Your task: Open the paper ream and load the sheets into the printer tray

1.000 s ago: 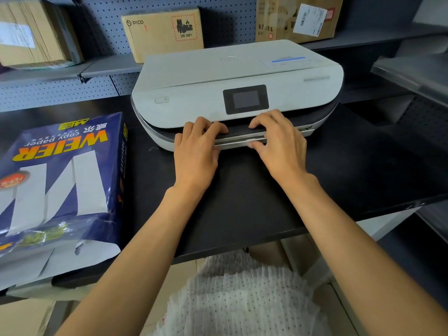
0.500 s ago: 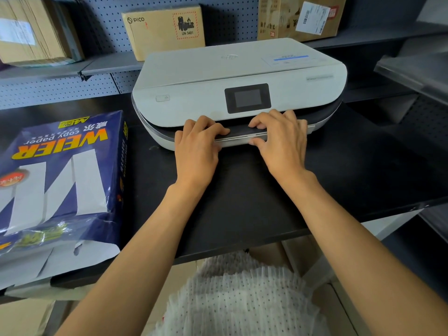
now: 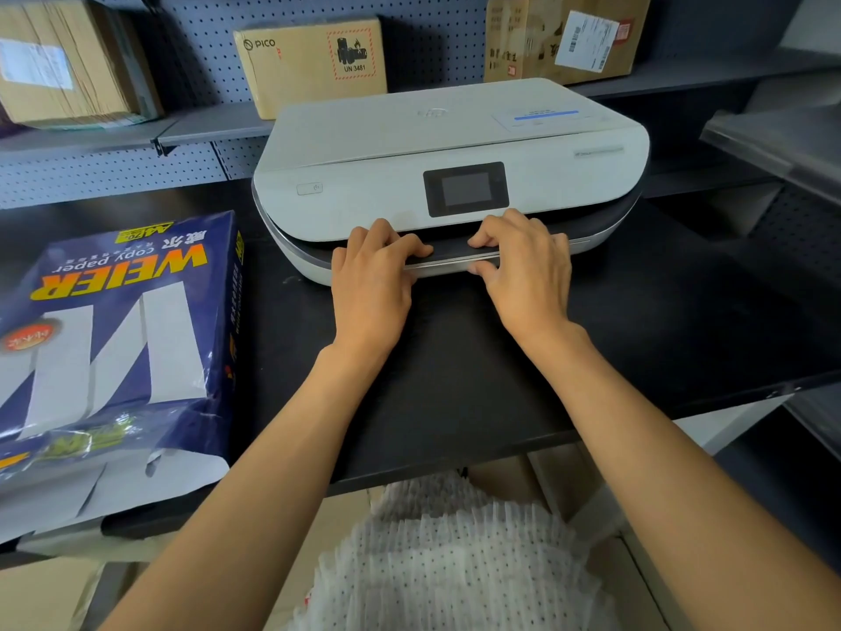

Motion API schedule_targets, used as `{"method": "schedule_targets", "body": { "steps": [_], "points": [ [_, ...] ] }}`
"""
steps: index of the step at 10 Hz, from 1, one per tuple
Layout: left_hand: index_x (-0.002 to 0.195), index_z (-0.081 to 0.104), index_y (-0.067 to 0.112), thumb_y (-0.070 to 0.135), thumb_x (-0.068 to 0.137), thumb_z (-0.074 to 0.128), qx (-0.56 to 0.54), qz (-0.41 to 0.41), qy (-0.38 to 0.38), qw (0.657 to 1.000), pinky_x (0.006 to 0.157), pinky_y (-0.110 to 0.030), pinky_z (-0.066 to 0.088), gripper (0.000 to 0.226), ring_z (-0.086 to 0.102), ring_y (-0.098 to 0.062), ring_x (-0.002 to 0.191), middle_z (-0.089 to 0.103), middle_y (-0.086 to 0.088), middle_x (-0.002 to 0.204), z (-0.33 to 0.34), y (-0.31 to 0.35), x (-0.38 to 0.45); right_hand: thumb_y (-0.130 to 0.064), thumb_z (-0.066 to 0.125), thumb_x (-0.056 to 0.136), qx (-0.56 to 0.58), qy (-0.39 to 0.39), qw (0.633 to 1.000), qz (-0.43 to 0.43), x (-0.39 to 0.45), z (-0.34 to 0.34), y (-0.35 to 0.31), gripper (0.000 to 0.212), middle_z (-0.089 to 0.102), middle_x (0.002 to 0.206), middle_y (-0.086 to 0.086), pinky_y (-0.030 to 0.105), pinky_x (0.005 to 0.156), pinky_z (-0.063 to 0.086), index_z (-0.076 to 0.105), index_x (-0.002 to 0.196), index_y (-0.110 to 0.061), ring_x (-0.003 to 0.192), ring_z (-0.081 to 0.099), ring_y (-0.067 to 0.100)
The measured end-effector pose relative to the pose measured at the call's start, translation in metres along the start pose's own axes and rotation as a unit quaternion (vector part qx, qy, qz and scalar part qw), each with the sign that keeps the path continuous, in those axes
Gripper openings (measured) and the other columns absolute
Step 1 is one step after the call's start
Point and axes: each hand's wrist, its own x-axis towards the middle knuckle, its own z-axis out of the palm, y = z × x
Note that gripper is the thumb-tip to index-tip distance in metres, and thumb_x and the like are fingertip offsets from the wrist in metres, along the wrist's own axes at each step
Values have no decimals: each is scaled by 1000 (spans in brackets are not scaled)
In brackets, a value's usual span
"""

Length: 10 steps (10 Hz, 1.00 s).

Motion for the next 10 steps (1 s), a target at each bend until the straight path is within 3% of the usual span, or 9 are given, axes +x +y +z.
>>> {"method": "schedule_targets", "body": {
  "steps": [4,5,6,7,8,9,10],
  "points": [
    [112,70,29,1,79,61,-33,-19,-23,999,75,-28,24,45,46,-20,91,43,9,90,-5,0,-2,-17,70,86,4,-37,999,26,-9,-10,-11,24,60,110,-3,34,79,42,63,108,-21,86,65,22],
    [120,67,31,4,82,59,-38,-2,-47,998,77,-29,28,47,47,-22,96,50,6,95,-12,-1,-6,-10,62,91,3,-66,997,36,-15,-18,-13,33,57,118,-2,33,69,43,60,121,-22,86,65,25],
    [132,58,33,13,86,59,-44,19,-99,994,86,-32,34,51,49,-22,110,59,6,114,-24,-5,-9,-11,56,95,11,-132,990,43,-22,-30,-10,48,52,138,-6,38,79,50,50,140,-28,109,62,28],
    [132,58,30,11,86,58,-101,26,-120,987,100,-37,41,50,47,-20,122,59,6,127,-38,-10,-12,-19,56,97,23,-192,980,51,-23,-45,-5,54,39,154,-15,41,100,45,41,147,-34,127,54,26],
    [116,68,27,7,86,52,-125,1,-81,989,91,-31,45,40,52,-19,113,63,4,115,-56,-10,-8,-28,53,98,58,-192,978,57,-27,-62,-13,42,46,149,-13,41,98,43,50,140,-33,129,52,23],
    [99,70,31,18,88,50,-117,-37,-104,987,75,-35,53,27,63,-16,84,70,7,87,-83,-3,8,-36,50,98,71,-146,985,57,-24,-83,-37,23,68,109,-7,34,76,46,70,102,-27,103,63,19],
    [89,70,30,29,90,51,-65,-36,-128,989,61,-30,47,19,62,-15,63,65,7,60,-112,7,15,-47,41,99,69,-119,989,56,-16,-105,-63,52,62,67,-1,34,63,48,59,62,-15,67,61,20]
  ]
}}
